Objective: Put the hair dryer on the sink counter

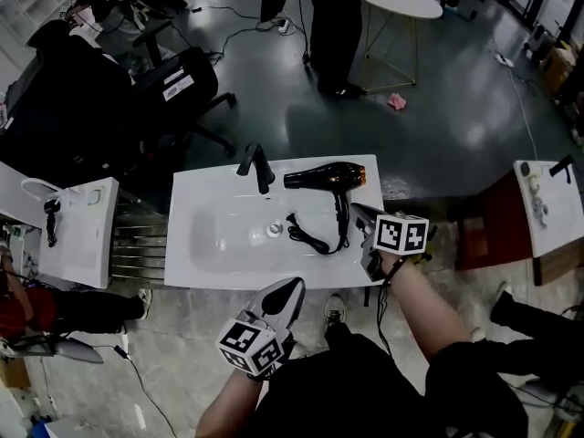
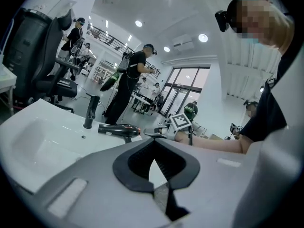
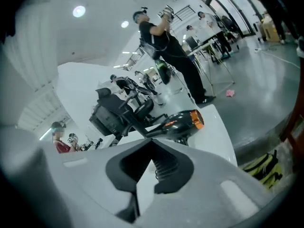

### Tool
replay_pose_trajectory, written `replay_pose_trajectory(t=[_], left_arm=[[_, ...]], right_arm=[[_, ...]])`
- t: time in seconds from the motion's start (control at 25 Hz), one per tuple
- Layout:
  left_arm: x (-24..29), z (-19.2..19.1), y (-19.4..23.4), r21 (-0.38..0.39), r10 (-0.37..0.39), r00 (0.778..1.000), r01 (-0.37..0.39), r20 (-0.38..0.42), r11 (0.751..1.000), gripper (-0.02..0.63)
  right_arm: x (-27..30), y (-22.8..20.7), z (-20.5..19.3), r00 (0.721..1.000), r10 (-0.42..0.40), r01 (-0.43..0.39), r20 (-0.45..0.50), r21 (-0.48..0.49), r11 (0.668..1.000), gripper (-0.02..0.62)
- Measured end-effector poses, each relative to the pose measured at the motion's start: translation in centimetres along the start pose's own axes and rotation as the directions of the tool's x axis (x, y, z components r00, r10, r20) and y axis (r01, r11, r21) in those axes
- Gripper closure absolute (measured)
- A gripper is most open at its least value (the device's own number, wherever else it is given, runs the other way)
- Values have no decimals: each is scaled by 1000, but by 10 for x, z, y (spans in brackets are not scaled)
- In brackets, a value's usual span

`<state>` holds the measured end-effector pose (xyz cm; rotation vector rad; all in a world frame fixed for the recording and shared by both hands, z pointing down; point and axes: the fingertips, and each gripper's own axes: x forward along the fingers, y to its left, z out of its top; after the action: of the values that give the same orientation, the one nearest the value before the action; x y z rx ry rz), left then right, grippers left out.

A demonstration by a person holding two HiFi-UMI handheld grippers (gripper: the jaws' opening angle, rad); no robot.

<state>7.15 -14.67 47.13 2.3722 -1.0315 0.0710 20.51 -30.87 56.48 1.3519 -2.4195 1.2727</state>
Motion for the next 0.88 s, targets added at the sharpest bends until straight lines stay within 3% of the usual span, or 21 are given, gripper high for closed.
replay_pose_trajectory(t=[0.24, 0.4, 0.88], left_arm=[[-45, 8, -5, 25, -14, 1000, 13, 25, 1000, 603], [-72, 10, -8, 40, -33, 998, 31, 47, 999, 603], [-138, -17, -23, 35, -76, 996, 75, 36, 997, 603]], right_arm=[[-61, 102, -10, 985, 141, -119, 101, -193, 974, 594], [-90, 153, -34, 978, 172, -135, 117, -273, 952, 594], [-140, 230, -116, 978, 147, -100, 148, -286, 953, 594]])
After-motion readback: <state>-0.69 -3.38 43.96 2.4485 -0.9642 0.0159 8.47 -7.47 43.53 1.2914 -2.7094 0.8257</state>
